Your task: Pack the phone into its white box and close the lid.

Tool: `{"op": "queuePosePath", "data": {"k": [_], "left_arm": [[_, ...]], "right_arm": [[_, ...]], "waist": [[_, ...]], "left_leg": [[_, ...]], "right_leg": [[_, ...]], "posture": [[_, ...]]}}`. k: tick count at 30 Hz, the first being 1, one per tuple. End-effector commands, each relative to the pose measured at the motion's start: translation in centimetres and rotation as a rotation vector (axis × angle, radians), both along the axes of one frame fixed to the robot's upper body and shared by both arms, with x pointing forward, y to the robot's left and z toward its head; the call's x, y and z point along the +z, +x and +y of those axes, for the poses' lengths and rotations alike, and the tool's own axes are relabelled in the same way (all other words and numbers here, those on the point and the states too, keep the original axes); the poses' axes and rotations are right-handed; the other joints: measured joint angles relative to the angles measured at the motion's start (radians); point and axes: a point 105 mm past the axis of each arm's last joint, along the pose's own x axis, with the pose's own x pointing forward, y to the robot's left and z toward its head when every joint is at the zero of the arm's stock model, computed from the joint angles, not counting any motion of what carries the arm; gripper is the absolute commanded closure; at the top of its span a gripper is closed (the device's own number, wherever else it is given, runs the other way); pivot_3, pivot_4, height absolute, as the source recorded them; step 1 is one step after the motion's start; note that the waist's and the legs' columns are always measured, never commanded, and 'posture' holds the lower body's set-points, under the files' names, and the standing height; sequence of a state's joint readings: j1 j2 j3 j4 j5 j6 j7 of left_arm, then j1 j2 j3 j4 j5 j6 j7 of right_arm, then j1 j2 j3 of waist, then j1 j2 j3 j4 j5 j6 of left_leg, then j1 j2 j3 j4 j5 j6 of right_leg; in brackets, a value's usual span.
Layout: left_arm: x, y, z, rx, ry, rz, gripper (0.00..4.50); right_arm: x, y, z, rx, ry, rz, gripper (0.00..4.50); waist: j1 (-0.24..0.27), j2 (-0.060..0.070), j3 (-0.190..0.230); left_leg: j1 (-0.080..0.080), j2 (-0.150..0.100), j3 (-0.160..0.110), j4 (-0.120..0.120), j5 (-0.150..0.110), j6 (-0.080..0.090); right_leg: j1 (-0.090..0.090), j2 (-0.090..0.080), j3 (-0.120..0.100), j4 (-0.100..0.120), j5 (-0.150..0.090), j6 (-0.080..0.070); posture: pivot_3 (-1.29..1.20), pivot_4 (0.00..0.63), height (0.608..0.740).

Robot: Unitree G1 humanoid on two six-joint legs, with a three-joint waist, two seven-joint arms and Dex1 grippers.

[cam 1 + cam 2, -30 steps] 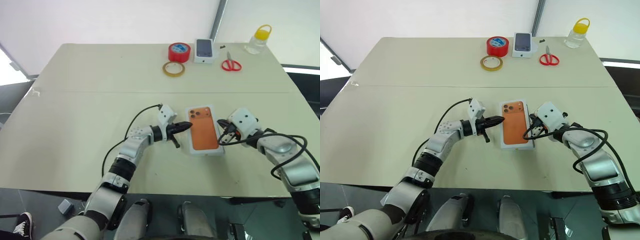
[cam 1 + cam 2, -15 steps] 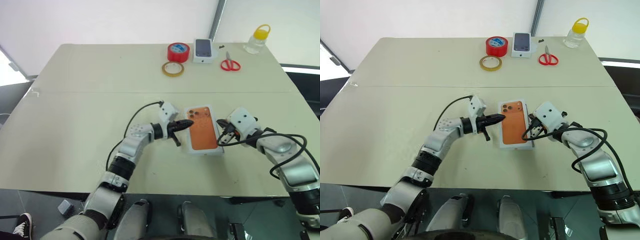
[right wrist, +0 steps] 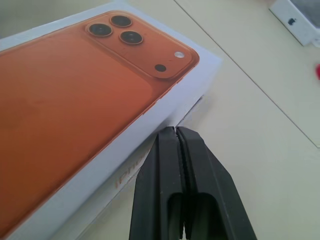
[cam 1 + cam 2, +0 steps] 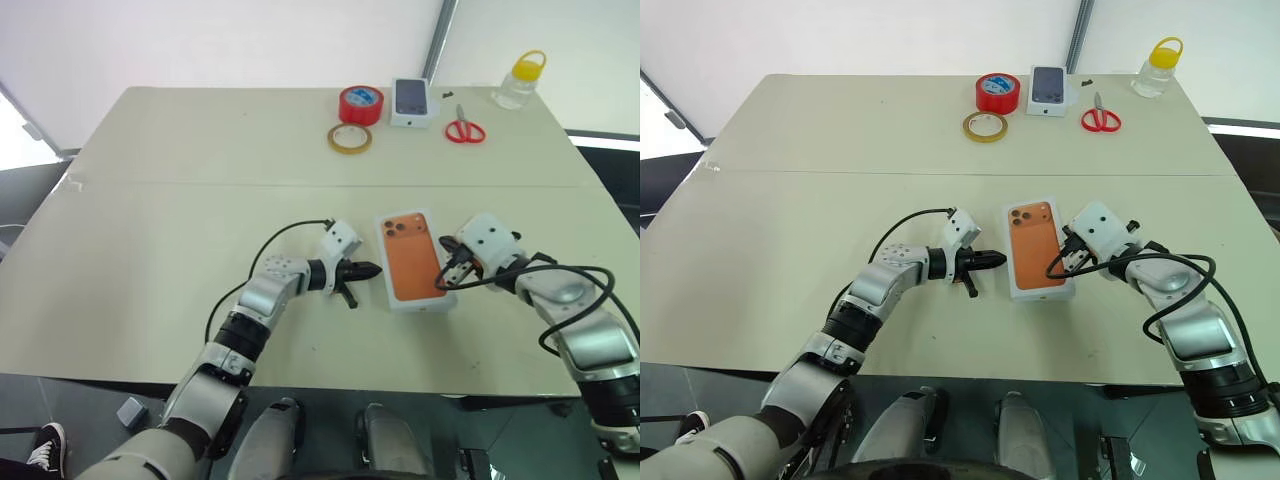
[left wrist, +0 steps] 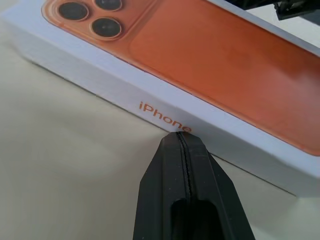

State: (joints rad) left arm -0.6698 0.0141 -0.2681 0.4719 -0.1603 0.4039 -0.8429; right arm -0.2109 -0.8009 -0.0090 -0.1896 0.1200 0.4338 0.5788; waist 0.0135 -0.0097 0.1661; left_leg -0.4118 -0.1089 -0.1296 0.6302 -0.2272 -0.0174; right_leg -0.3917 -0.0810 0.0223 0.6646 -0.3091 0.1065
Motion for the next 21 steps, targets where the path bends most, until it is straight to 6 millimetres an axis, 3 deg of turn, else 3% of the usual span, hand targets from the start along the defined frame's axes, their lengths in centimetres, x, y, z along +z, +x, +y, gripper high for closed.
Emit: {"op": "queuePosePath", "data": {"k": [1, 10, 16, 21], "left_arm": [[0.8, -0.5, -2.2, -0.040, -0.032, -0.015, 4.50], [2.2, 0.1, -1.8, -0.024, -0.065, -0.052, 4.50], [3.9, -0.3, -2.9, -0.049, -0.109, -0.112, 4.50], [3.5, -0.3, -2.6, -0.043, -0.125, -0.085, 4.50]], "right_arm": [[1.0, -0.9, 0.4, 0.051, -0.014, -0.003, 4.44], [0.8, -1.6, 0.2, 0.063, -0.037, 0.023, 4.44], [0.6, -1.3, 0.5, 0.074, -0.068, 0.011, 4.44], [0.0, -1.3, 0.7, 0.082, -0.076, 0.035, 4.44]], "waist": [[0.002, 0.000, 0.000], [-0.001, 0.000, 0.000], [-0.001, 0.000, 0.000], [-0.002, 0.000, 0.000]], "left_leg": [[0.000, 0.000, 0.000, 0.000, 0.000, 0.000], [0.000, 0.000, 0.000, 0.000, 0.000, 0.000], [0.000, 0.000, 0.000, 0.000, 0.000, 0.000], [0.000, 0.000, 0.000, 0.000, 0.000, 0.000]], "right_leg": [[0.000, 0.000, 0.000, 0.000, 0.000, 0.000], [0.000, 0.000, 0.000, 0.000, 0.000, 0.000], [0.000, 0.000, 0.000, 0.000, 0.000, 0.000], [0.000, 0.000, 0.000, 0.001, 0.000, 0.000]], "posture": [[0.00, 0.150, 0.740], [0.00, 0.150, 0.740], [0.00, 0.150, 0.740], [0.00, 0.150, 0.740]]}}
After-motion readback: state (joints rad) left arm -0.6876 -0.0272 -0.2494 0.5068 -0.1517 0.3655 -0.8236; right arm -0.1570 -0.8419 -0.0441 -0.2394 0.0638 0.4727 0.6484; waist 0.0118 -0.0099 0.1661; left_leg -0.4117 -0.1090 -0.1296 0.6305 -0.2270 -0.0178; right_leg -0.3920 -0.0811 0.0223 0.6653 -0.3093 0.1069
